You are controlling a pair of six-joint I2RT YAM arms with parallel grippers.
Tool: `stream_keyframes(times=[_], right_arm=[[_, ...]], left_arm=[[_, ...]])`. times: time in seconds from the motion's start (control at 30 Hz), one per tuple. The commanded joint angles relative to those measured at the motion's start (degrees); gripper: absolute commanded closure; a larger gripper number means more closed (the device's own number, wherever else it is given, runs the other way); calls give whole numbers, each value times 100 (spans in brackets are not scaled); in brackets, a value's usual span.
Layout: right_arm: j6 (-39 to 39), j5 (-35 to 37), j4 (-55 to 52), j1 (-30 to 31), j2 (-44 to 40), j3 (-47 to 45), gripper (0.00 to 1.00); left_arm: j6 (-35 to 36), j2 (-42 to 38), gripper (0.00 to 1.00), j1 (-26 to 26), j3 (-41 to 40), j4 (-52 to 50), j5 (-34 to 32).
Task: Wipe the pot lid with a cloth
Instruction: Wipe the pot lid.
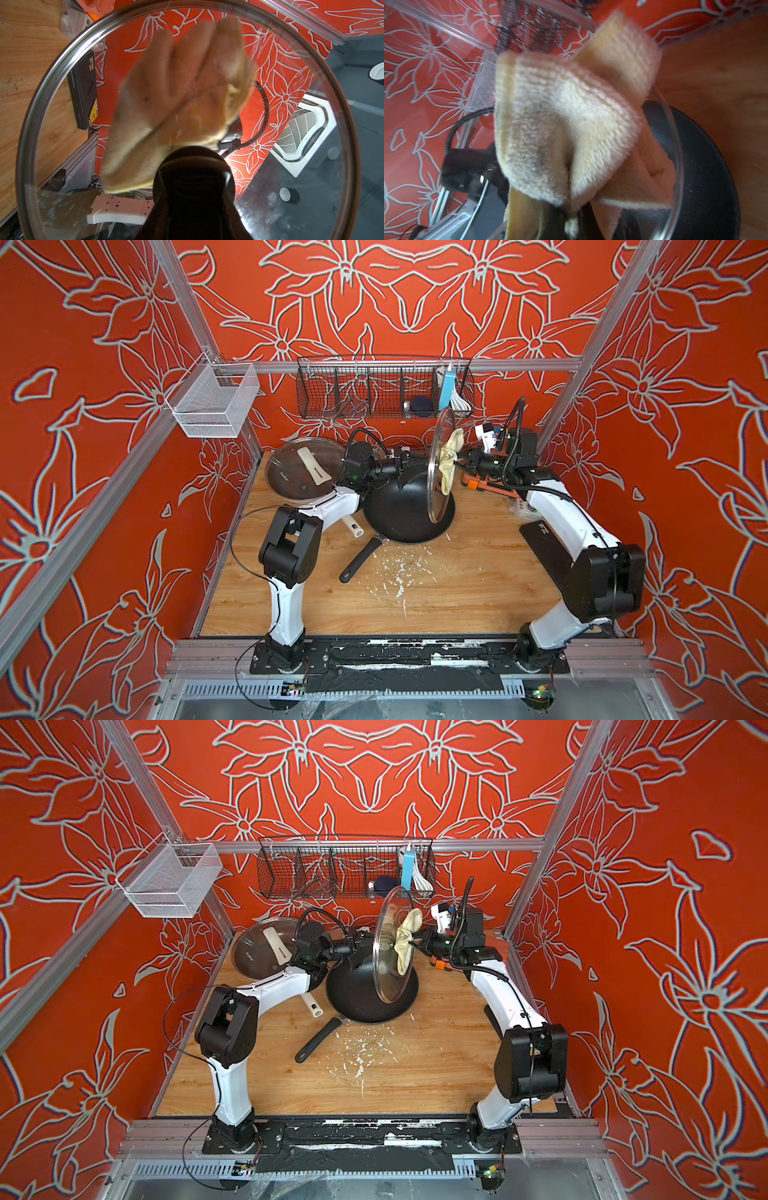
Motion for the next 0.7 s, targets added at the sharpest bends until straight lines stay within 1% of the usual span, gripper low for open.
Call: stream_keyframes(times=[0.0,0.1,0.23,0.37,0.43,0.5,0.67], right_arm=[[-338,298,-245,-63,65,-248,100],[-369,228,-270,-58,62,-293,100],[-183,-57,-173,-50,-47,-45,100],[106,-467,166,6,-178,361,100],[225,-558,375,88,-215,402,100],[220,-517,408,155,-257,352,100],[-22,97,51,33,-242,-135,100]], left_arm=[[-56,-451,100,-40,397,959,24],[-65,-438,100,-41,400,981,29],[-90,-438,100,-37,357,1018,23],[-100,-426,100,-48,315,1030,7],[-95,-418,100,-46,345,1017,6],[-82,-406,100,-47,399,998,6],[-78,-420,100,-44,410,990,-1]])
